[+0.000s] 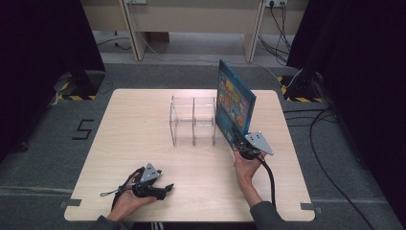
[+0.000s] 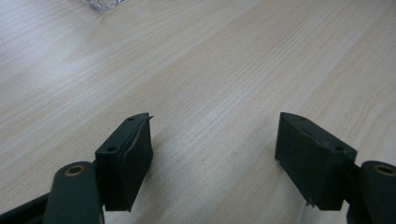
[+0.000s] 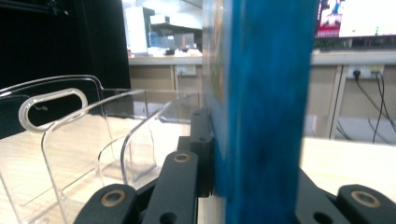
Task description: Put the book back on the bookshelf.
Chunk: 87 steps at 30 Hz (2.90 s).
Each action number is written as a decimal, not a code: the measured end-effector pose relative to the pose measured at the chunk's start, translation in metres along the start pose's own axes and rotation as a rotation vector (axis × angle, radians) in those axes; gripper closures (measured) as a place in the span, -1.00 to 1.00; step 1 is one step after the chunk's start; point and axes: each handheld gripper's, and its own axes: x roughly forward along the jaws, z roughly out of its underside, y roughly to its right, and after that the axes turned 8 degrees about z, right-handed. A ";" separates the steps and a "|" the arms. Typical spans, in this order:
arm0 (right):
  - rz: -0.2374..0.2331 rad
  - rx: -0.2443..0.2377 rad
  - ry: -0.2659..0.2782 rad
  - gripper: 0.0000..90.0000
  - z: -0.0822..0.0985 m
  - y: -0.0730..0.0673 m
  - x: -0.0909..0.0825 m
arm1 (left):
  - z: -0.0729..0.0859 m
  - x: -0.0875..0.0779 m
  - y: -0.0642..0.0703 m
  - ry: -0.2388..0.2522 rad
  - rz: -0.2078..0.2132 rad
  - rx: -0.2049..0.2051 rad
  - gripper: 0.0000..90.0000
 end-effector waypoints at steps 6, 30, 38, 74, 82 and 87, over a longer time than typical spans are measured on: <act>0.021 0.028 -0.023 0.82 0.006 0.002 -0.005 | 0.000 0.000 0.000 -0.004 0.001 0.005 -0.42; -0.002 0.039 -0.066 0.53 0.007 0.007 -0.013 | 0.000 0.000 0.001 -0.003 0.005 0.008 -0.42; -0.026 0.043 -0.093 0.34 0.004 0.005 -0.019 | 0.000 0.000 0.001 -0.003 0.005 0.007 -0.42; -0.094 0.078 -0.149 -0.19 -0.006 0.013 -0.044 | -0.001 0.003 0.003 -0.012 0.021 0.017 -0.53; -0.103 0.067 -0.153 -0.25 -0.009 0.016 -0.049 | -0.002 0.004 0.005 -0.020 0.026 0.018 -0.61; -0.110 0.055 -0.156 -0.32 -0.010 0.017 -0.053 | -0.002 0.004 0.006 -0.022 0.025 0.018 -0.65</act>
